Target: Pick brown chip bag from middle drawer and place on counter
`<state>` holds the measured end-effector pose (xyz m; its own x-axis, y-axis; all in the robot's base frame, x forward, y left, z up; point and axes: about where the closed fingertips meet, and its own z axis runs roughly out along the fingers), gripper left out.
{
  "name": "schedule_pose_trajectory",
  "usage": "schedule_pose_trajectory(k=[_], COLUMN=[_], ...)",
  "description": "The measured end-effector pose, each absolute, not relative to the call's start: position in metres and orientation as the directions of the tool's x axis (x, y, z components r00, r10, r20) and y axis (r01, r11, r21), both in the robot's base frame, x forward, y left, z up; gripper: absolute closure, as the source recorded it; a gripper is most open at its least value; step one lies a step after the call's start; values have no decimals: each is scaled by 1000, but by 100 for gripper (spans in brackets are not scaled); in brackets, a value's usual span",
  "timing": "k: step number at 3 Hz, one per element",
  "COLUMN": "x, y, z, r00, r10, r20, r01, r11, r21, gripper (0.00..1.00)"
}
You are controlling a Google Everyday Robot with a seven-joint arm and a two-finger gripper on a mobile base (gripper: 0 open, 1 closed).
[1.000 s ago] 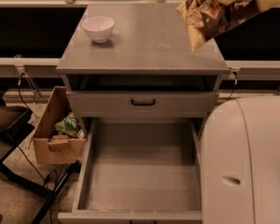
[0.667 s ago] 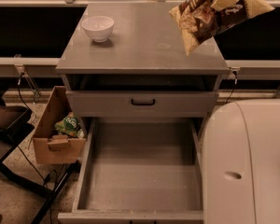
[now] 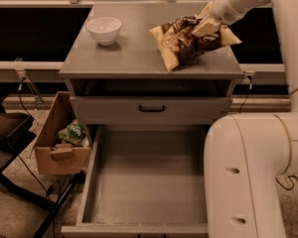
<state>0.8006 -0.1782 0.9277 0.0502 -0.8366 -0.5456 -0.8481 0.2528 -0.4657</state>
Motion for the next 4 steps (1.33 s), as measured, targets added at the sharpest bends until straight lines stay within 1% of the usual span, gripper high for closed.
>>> schedule_pose_trajectory(k=[1, 2, 3, 4], x=[802, 802, 802, 802], y=[-177, -177, -177, -177], z=[923, 923, 923, 923], r00=[50, 50, 50, 50], r10=[-836, -836, -836, -836], r20=[-547, -547, -547, -547], r01=[-851, -851, -851, -851], r11=[251, 251, 251, 251], r21=[-461, -461, -461, -461], gripper=[82, 59, 28, 3])
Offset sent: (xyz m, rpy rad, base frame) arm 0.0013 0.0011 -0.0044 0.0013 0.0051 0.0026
